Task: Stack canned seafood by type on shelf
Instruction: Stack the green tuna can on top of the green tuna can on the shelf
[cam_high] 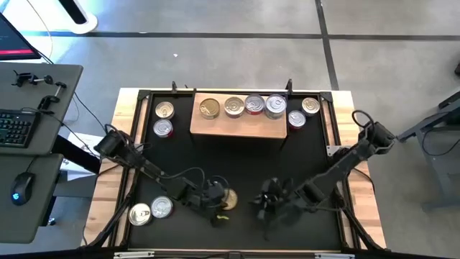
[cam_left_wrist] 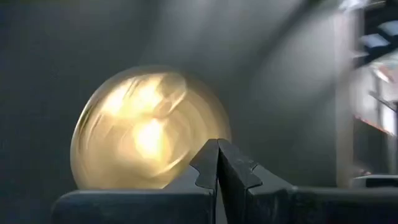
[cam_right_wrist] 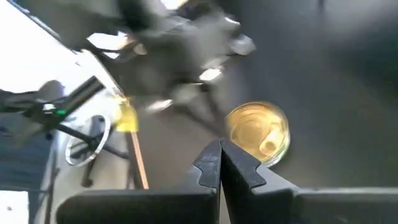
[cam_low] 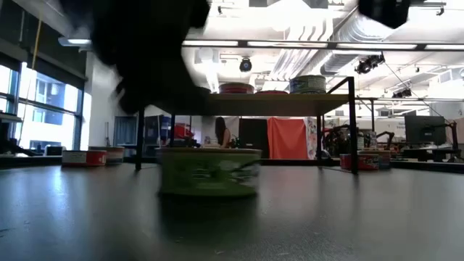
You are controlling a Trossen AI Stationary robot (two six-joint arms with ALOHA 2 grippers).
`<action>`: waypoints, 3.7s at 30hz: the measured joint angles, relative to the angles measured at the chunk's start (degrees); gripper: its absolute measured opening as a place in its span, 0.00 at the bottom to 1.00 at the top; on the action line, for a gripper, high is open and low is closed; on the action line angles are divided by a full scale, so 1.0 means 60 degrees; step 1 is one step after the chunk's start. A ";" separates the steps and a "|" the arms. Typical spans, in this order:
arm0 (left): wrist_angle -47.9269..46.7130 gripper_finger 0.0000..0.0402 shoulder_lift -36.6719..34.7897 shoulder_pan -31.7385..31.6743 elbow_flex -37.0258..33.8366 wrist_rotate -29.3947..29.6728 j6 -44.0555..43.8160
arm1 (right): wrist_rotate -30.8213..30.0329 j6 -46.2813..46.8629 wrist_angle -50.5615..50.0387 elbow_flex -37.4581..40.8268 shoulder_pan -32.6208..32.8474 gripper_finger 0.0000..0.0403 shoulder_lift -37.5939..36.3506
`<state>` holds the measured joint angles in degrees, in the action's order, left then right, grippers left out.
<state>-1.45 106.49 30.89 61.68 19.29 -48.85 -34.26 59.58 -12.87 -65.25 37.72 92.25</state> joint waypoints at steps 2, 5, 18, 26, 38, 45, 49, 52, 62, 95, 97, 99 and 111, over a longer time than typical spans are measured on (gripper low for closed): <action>-0.0410 0.00 -0.0296 0.0023 0.0467 0.0170 0.0880 | 0.0683 0.0352 -0.0708 -0.0201 -0.0413 0.00 0.0000; -0.1017 0.00 -0.0654 0.0260 0.0531 0.0684 0.1693 | 0.2230 0.0772 -0.0997 -0.0001 -0.0984 0.00 0.0000; 0.0407 0.00 -0.0695 0.0679 -0.0863 0.2033 0.2232 | 0.4402 -0.0283 0.2646 0.2158 -0.1321 0.00 0.1508; 0.0021 0.00 -0.0669 -0.0111 -0.0890 0.0710 0.4058 | 0.4254 -0.0694 0.3239 0.1733 -0.1605 0.00 0.2990; -0.0773 0.00 -0.0669 -0.0651 -0.0886 -0.0281 0.5823 | 0.3615 -0.0948 0.3050 0.1336 -0.1924 0.00 0.3362; -0.0755 0.00 -0.0461 -0.0538 -0.0879 -0.0445 0.5650 | 0.3280 -0.1017 0.3132 0.1350 -0.2164 0.00 0.3366; -0.0592 0.00 -0.0104 -0.0286 -0.0832 -0.0287 0.5294 | 0.3271 -0.1043 0.3260 0.1369 -0.2161 0.00 0.3348; -0.0531 0.00 0.0090 -0.0124 -0.0825 -0.0035 0.5076 | 0.3263 -0.1034 0.3431 0.1350 -0.2124 0.00 0.3315; -0.1417 0.00 -0.0124 0.0207 -0.0846 0.0418 0.5086 | 0.3322 -0.1407 0.2388 0.0138 -0.1707 0.00 0.3058; -0.7233 0.00 -0.4123 0.2951 -0.0886 0.6076 -0.3404 | 0.5232 -0.8495 -0.3413 -0.5206 -0.2775 0.32 0.3035; -0.6017 0.00 -0.3730 0.3298 -0.0886 0.6495 -0.3676 | 0.5460 -0.9135 -0.4072 -0.5577 -0.3062 0.44 0.3154; -0.4597 0.00 -0.3225 0.3528 -0.0886 0.6789 -0.3734 | 0.5738 -0.9955 -0.4519 -0.5915 -0.3354 0.55 0.3432; 0.3919 0.00 -0.1678 0.4328 -0.0883 0.7824 -0.1288 | 0.5279 -1.5492 -0.7151 -0.8556 -0.4019 0.74 0.6030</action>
<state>22.06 96.42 56.86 56.38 66.23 -56.57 -2.59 -33.37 -55.78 -116.58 13.60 128.43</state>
